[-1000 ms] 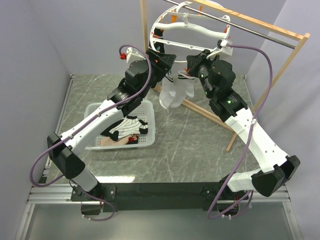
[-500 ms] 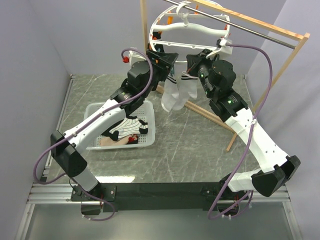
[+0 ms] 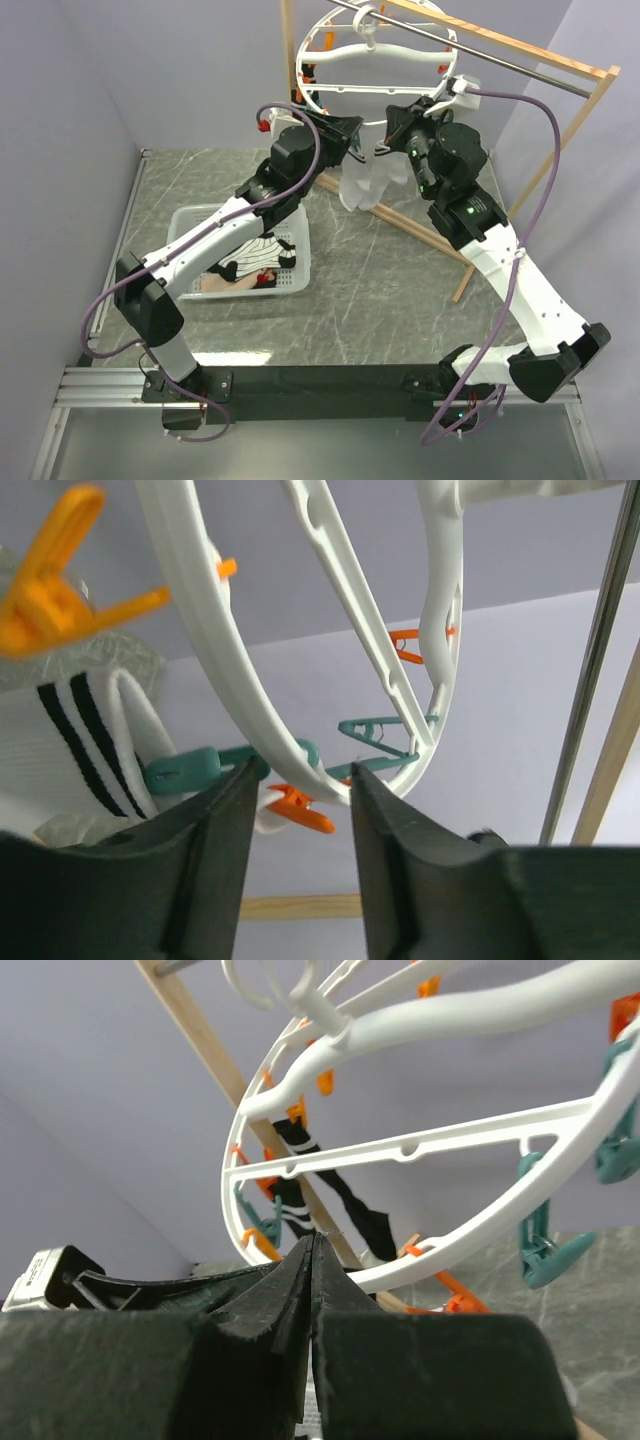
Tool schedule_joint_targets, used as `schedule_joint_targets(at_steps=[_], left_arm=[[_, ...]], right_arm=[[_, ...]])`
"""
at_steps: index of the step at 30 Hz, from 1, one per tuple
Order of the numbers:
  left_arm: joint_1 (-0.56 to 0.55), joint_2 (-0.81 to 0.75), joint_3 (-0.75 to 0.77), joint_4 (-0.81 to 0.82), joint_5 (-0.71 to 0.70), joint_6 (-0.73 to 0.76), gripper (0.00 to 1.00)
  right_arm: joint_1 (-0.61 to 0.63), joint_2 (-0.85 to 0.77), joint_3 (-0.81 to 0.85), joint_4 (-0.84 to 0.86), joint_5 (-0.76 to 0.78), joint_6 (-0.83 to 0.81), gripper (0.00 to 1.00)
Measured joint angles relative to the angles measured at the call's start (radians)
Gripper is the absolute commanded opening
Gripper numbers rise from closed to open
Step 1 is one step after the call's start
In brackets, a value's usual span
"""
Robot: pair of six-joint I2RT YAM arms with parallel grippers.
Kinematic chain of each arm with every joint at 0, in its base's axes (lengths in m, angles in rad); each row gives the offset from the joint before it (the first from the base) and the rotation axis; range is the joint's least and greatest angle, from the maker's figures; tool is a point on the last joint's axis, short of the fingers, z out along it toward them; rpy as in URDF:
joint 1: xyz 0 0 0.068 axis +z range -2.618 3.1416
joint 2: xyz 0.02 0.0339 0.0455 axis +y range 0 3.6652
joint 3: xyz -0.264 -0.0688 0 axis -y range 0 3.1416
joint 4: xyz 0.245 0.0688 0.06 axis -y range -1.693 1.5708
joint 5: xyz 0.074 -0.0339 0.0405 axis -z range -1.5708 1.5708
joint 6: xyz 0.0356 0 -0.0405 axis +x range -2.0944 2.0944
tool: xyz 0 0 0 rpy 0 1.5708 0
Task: Clip the socks to the hanger
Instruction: Rotate the hanger at the clothesline.
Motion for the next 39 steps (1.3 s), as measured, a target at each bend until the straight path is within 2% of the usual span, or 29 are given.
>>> schedule_joint_targets(at_steps=[1, 9, 12, 20, 23, 24, 25, 28, 35, 39], left_arm=[[0.000, 0.007, 0.009, 0.000, -0.006, 0.000, 0.42], [0.025, 0.047, 0.035, -0.001, -0.027, 0.000, 0.41], [0.045, 0.049, 0.036, -0.005, -0.031, -0.003, 0.31], [0.086, 0.049, 0.040, -0.016, -0.048, 0.016, 0.29], [0.111, 0.049, 0.054, -0.030, -0.024, 0.024, 0.29], [0.124, 0.049, 0.056, -0.031, -0.013, 0.025, 0.29], [0.135, 0.049, 0.056, -0.030, -0.003, 0.027, 0.30], [0.176, 0.049, 0.056, -0.031, 0.035, 0.032, 0.30], [0.272, 0.056, 0.105, -0.070, 0.175, 0.072, 0.31], [0.318, 0.069, 0.172, -0.094, 0.249, 0.096, 0.31]], right_arm=[[0.000, -0.006, 0.000, 0.000, 0.009, -0.008, 0.07], [0.000, -0.086, -0.016, -0.008, 0.065, -0.074, 0.09], [0.000, -0.111, -0.016, -0.008, 0.087, -0.095, 0.10], [0.000, -0.144, -0.065, -0.016, 0.129, -0.137, 0.11], [0.000, -0.146, -0.080, -0.021, 0.124, -0.155, 0.18], [0.000, -0.152, -0.093, -0.020, 0.112, -0.166, 0.20], [0.000, -0.160, -0.109, -0.020, 0.100, -0.179, 0.27], [0.000, -0.197, -0.172, -0.014, 0.022, -0.235, 0.36], [0.000, -0.233, -0.230, -0.029, -0.150, -0.387, 0.37], [0.000, -0.211, -0.212, -0.069, -0.240, -0.433, 0.43]])
